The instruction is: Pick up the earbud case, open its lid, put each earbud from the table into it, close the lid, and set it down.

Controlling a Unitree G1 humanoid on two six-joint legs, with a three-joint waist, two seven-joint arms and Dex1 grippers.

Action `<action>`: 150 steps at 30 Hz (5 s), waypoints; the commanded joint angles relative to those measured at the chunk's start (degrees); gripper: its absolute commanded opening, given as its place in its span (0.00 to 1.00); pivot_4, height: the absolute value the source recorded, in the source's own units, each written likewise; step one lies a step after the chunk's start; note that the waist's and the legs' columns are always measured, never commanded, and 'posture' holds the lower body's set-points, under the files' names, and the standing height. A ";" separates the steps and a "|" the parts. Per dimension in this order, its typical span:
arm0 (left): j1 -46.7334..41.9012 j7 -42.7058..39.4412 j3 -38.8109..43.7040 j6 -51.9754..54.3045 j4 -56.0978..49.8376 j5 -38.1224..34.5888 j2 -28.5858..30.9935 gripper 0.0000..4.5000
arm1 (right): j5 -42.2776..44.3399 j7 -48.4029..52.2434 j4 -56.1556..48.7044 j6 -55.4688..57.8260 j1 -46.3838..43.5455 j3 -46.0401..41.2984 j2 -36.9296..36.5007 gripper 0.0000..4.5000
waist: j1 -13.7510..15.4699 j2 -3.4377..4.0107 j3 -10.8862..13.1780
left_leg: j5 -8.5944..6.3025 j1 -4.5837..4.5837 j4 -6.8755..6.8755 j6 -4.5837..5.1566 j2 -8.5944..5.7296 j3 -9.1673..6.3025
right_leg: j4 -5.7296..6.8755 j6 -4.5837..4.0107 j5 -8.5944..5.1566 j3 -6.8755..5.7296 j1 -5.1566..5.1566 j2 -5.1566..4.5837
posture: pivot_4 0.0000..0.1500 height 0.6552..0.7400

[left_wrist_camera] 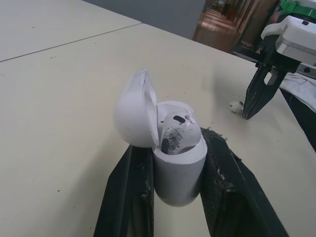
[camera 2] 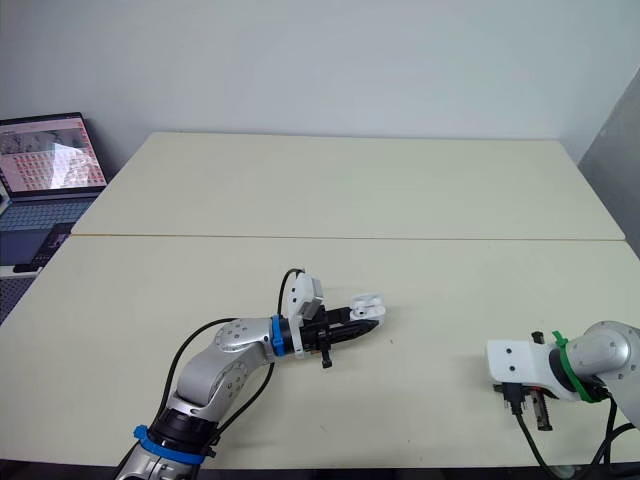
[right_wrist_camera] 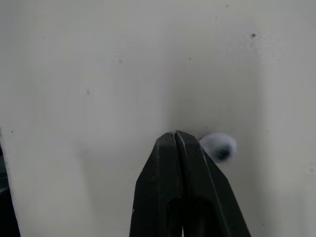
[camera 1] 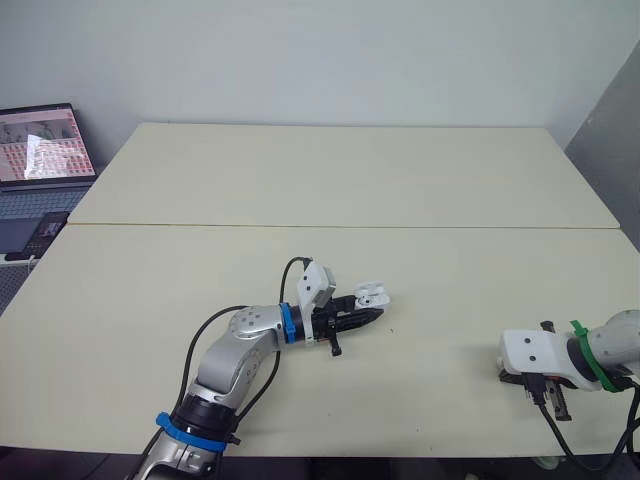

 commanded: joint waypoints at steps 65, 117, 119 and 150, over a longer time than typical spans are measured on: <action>-0.97 -1.69 -0.25 -1.53 -0.25 0.38 -0.13 0.18 | -1.82 -5.71 -1.26 11.79 6.56 -9.02 -2.32 0.01 | 0.00 0.00 0.00 | 0.00 -0.01 0.00 0.00 -0.01 0.03 | 0.02 0.00 0.00 -0.01 -0.01 0.00 | 1.00 1.00; -0.77 -1.68 -0.23 -2.12 -0.07 0.96 0.33 0.18 | -1.27 -2.21 5.31 1.77 2.77 -10.76 0.57 0.01 | -0.04 0.01 -0.01 | 0.00 0.01 0.00 0.00 0.00 0.08 | 0.04 0.00 0.00 0.02 -0.03 0.02 | 1.00 1.00; -0.85 -1.79 -0.29 -2.17 0.04 0.95 0.26 0.18 | -1.21 -2.41 5.20 1.83 2.79 -11.56 0.45 0.01 | -0.04 0.01 -0.01 | 0.00 0.02 0.00 0.00 0.00 0.08 | 0.05 0.00 0.00 0.02 -0.03 0.02 | 1.00 1.00; 0.17 -0.70 -0.12 -2.45 -0.77 1.27 0.01 0.18 | -1.44 1.89 2.36 14.15 -5.17 -0.58 -5.86 0.90 | -0.03 0.02 -0.01 | 0.00 -0.01 0.00 0.00 0.00 0.08 | 0.03 0.00 0.00 0.02 -0.05 0.00 | 1.00 1.00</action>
